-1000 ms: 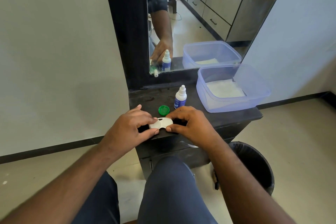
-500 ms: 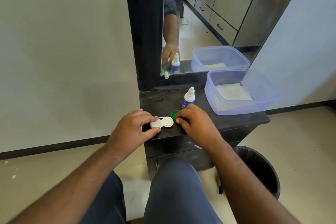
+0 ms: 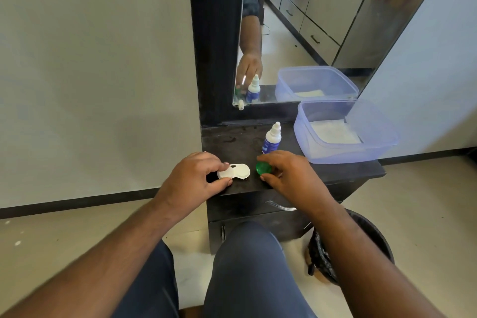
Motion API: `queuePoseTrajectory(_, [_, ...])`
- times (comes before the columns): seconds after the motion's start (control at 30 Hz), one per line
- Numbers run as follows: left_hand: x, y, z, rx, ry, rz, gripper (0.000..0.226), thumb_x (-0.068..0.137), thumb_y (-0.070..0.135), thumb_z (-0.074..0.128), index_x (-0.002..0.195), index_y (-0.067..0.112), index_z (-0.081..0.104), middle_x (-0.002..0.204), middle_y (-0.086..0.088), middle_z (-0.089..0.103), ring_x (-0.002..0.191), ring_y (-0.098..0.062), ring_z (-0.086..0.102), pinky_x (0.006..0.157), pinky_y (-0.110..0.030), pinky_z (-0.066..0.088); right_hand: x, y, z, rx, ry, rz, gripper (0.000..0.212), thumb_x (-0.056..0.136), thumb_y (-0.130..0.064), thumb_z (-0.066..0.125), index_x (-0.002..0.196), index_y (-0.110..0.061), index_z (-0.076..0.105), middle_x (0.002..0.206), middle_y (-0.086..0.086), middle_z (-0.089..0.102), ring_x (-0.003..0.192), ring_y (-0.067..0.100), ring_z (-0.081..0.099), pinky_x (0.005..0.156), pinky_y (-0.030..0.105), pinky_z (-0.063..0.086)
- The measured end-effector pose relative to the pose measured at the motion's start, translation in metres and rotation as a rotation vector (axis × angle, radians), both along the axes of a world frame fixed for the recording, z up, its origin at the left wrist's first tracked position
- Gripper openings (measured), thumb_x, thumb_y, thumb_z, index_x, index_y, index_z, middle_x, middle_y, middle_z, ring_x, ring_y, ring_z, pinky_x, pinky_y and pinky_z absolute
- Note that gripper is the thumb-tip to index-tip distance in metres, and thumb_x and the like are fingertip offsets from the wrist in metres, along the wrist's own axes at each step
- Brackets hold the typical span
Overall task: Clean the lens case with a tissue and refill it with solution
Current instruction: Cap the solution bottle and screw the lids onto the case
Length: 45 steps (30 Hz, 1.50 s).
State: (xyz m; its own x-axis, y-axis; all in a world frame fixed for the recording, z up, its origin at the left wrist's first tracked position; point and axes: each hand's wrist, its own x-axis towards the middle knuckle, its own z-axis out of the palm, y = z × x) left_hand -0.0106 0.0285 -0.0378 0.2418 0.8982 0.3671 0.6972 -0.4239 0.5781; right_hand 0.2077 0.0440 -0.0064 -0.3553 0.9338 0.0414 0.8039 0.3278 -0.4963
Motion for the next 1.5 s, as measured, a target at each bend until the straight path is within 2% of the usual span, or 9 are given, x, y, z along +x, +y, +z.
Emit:
queuePoseTrajectory(0.1, [0.0, 0.0, 0.0, 0.005, 0.008, 0.001, 0.027, 0.074, 0.021, 0.081, 0.099, 0.011, 0.075, 0.093, -0.002, 0.071, 0.085, -0.018, 0.063, 0.073, -0.041, 0.054, -0.008, 0.006, 0.001, -0.008, 0.023, 0.07, 0.042, 0.085, -0.011, 0.068, 0.125, -0.017, 0.06, 0.127, 0.002, 0.06, 0.11, 0.014, 0.056, 0.094, 0.022, 0.044])
queuePoseTrajectory(0.2, [0.001, -0.001, 0.0, 0.01, 0.007, -0.002, 0.027, 0.074, 0.02, 0.081, 0.099, 0.011, 0.075, 0.093, -0.002, 0.071, 0.084, -0.017, 0.063, 0.07, -0.042, 0.054, -0.011, 0.007, -0.003, -0.045, 0.125, 0.096, 0.045, 0.082, -0.01, 0.071, 0.125, -0.02, 0.06, 0.116, -0.006, 0.064, 0.09, 0.001, 0.055, 0.08, 0.005, 0.042])
queuePoseTrajectory(0.3, [0.001, -0.001, 0.0, 0.01, 0.004, -0.006, 0.027, 0.074, 0.021, 0.08, 0.1, 0.011, 0.075, 0.093, -0.002, 0.071, 0.085, -0.017, 0.063, 0.07, -0.043, 0.054, -0.009, 0.008, -0.008, -0.135, 0.242, 0.052, 0.049, 0.079, -0.013, 0.075, 0.125, -0.024, 0.061, 0.089, -0.013, 0.062, 0.076, 0.001, 0.056, 0.07, 0.005, 0.044])
queuePoseTrajectory(0.37, [0.001, 0.0, 0.001, 0.005, -0.002, -0.001, 0.028, 0.074, 0.021, 0.08, 0.1, 0.011, 0.075, 0.094, -0.002, 0.071, 0.086, -0.017, 0.062, 0.071, -0.042, 0.054, -0.009, 0.009, -0.011, -0.166, 0.315, 0.026, 0.045, 0.077, -0.015, 0.076, 0.119, -0.022, 0.064, 0.083, -0.011, 0.062, 0.073, -0.001, 0.056, 0.069, 0.006, 0.045])
queuePoseTrajectory(0.53, [0.001, -0.001, 0.0, -0.008, -0.013, -0.001, 0.029, 0.074, 0.02, 0.08, 0.101, 0.012, 0.075, 0.093, -0.001, 0.071, 0.085, -0.016, 0.062, 0.071, -0.042, 0.053, -0.015, 0.015, -0.007, -0.064, 0.258, 0.159, 0.038, 0.079, -0.023, 0.074, 0.116, -0.023, 0.066, 0.104, -0.013, 0.062, 0.093, -0.003, 0.056, 0.078, 0.006, 0.043])
queuePoseTrajectory(0.77, [0.0, -0.001, 0.003, -0.033, -0.01, 0.008, 0.03, 0.074, 0.024, 0.08, 0.101, 0.013, 0.074, 0.088, 0.0, 0.07, 0.08, -0.015, 0.06, 0.068, -0.04, 0.052, -0.02, 0.029, 0.005, -0.057, 0.023, 0.307, 0.044, 0.079, -0.018, 0.075, 0.121, -0.018, 0.063, 0.114, -0.003, 0.063, 0.096, 0.003, 0.053, 0.085, 0.013, 0.042])
queuePoseTrajectory(0.97, [0.0, 0.0, 0.006, -0.053, -0.006, 0.036, 0.024, 0.072, 0.026, 0.082, 0.089, 0.013, 0.073, 0.079, 0.0, 0.068, 0.073, -0.016, 0.056, 0.063, -0.039, 0.048, -0.025, 0.033, 0.009, -0.071, -0.034, 0.357, 0.038, 0.079, -0.017, 0.075, 0.116, -0.014, 0.068, 0.112, 0.001, 0.064, 0.089, 0.005, 0.053, 0.083, 0.017, 0.045])
queuePoseTrajectory(1.3, [-0.001, 0.0, 0.007, -0.069, -0.003, 0.026, 0.027, 0.072, 0.023, 0.081, 0.095, 0.01, 0.075, 0.088, -0.006, 0.072, 0.083, -0.02, 0.063, 0.071, -0.038, 0.052, -0.025, 0.035, 0.011, -0.105, -0.025, 0.299, 0.041, 0.076, -0.022, 0.078, 0.115, -0.016, 0.067, 0.098, -0.007, 0.056, 0.084, 0.008, 0.054, 0.077, 0.017, 0.046])
queuePoseTrajectory(1.5, [-0.001, -0.001, 0.008, -0.068, 0.004, 0.009, 0.026, 0.072, 0.022, 0.081, 0.094, 0.01, 0.076, 0.089, -0.006, 0.073, 0.083, -0.021, 0.064, 0.079, -0.043, 0.053, -0.024, 0.039, 0.018, -0.155, -0.096, 0.402, 0.037, 0.081, -0.014, 0.072, 0.118, -0.017, 0.066, 0.114, -0.001, 0.064, 0.099, 0.01, 0.059, 0.092, 0.021, 0.048])
